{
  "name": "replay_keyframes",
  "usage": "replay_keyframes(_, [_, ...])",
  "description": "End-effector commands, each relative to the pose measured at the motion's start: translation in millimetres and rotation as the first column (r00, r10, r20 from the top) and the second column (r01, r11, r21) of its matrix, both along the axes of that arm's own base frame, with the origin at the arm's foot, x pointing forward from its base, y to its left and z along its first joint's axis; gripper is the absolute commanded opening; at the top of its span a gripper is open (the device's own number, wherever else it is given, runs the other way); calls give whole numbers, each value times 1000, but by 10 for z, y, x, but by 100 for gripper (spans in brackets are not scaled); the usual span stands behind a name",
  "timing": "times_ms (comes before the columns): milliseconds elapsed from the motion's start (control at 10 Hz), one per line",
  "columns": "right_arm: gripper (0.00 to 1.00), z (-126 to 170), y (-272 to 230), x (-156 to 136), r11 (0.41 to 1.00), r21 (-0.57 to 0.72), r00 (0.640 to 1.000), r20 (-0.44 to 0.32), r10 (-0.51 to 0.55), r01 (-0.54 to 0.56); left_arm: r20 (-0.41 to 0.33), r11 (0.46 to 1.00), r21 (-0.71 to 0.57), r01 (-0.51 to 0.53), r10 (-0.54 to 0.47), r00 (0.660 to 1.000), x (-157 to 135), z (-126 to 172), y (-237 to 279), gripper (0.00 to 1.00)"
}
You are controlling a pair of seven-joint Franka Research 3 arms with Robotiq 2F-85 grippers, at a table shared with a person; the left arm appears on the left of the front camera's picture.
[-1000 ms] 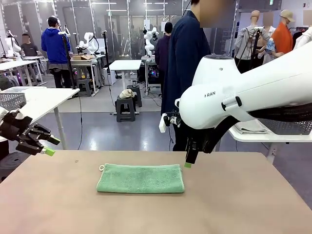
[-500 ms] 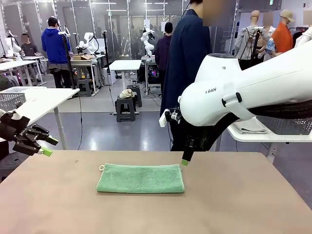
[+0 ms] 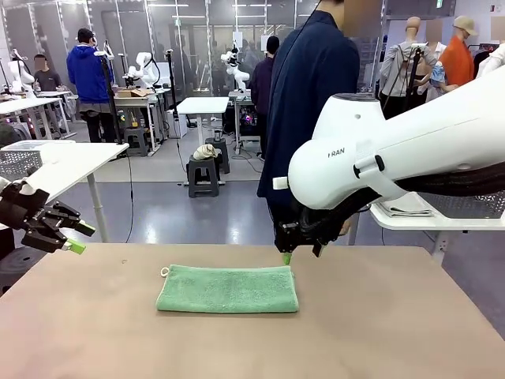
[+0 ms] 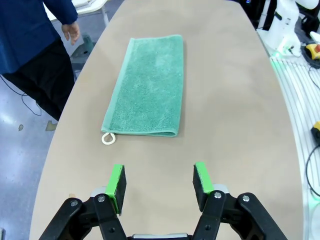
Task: Fold the towels and place them in the basket.
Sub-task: When a person lays out a Towel with hook on the table, fold it in half twice.
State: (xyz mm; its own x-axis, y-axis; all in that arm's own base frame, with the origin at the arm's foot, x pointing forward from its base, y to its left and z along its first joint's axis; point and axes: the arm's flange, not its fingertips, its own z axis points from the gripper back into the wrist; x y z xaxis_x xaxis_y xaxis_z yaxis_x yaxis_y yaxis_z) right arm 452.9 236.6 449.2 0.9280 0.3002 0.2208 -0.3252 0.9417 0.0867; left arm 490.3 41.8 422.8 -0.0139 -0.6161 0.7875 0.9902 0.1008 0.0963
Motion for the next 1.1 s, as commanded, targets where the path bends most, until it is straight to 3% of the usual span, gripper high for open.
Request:
replay_keyframes(0, [83,-12,167,42,974,50,975,9,-223,222,0,1000,-1,-1,1,1000,-7,3,-1,69])
replay_keyframes(100, [83,-49,167,72,951,72,953,-11,-301,301,0,1000,-1,-1,1,1000,-7,3,-1,69])
replay_keyframes(200, [83,-74,169,89,947,89,951,1,-311,309,0,1000,-1,-1,1,1000,-7,3,-1,69])
replay_keyframes(800, [83,-53,95,56,952,85,956,-22,-294,295,0,1000,-1,-1,1,1000,-7,3,-1,69])
replay_keyframes(1000, [83,-201,141,121,952,78,955,-30,-294,296,0,1000,-1,-1,1,1000,-7,3,-1,69])
